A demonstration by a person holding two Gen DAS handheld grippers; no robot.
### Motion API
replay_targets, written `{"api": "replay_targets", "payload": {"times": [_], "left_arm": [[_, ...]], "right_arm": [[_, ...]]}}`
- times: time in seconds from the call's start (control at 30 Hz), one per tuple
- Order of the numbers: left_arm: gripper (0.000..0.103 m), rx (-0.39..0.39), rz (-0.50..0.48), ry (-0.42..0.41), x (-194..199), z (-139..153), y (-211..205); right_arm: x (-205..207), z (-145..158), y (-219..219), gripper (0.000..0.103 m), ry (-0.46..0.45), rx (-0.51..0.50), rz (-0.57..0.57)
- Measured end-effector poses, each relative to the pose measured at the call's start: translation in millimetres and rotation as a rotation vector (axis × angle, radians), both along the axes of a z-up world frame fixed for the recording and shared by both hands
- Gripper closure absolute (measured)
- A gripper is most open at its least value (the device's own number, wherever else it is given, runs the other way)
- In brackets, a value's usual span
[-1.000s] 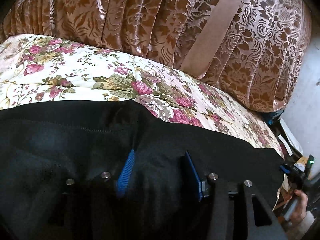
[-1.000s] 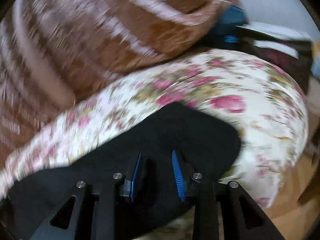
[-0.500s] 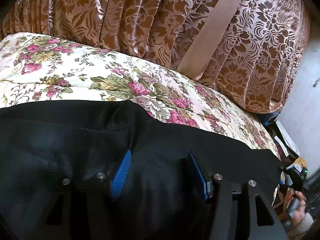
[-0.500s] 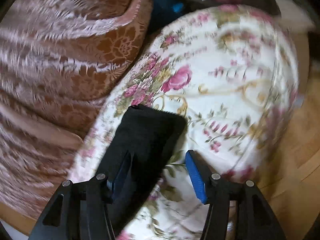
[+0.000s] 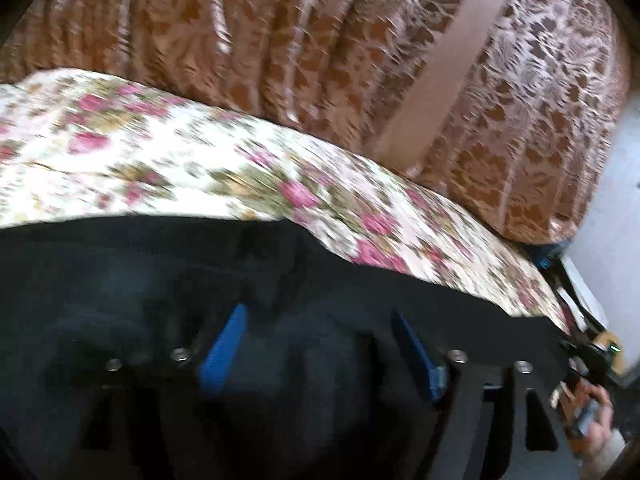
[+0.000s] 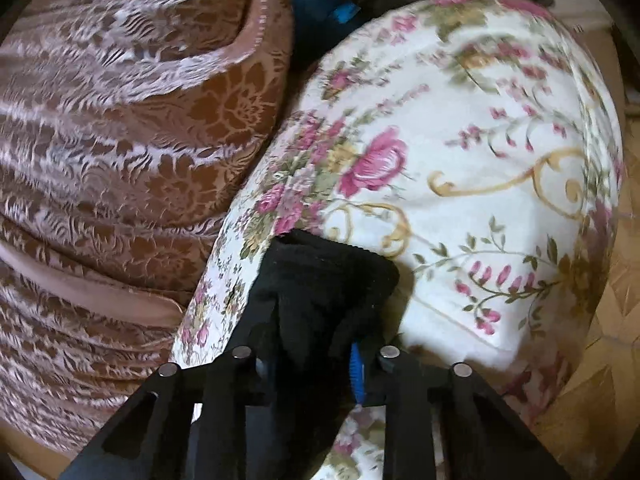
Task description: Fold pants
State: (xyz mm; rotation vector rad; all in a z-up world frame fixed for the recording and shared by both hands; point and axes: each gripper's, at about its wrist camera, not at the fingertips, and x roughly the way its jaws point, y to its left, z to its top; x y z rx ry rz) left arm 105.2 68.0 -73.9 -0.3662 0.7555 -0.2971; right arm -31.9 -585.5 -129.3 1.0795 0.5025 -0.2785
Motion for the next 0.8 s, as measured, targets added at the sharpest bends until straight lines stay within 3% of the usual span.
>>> {"api": "replay_targets", "payload": {"times": [0.13, 0.3, 0.6, 0.8], "left_arm": [[0.016, 0.045, 0.139, -0.025, -6, 10, 27], [0.013, 0.054, 0.228, -0.017, -11, 2, 51], [0.011, -0.036, 0.226, -0.048, -20, -8, 61], [0.011, -0.038, 0.230, -0.056, -23, -9, 59]], "right_arm": [[2, 36, 18, 0.080, -0.013, -0.097, 0.036], [7, 95, 60, 0.080, -0.059, -0.252, 0.085], [14, 177, 153, 0.080, -0.233, -0.467, 0.201], [24, 198, 226, 0.080, -0.332, -0.550, 0.364]]}}
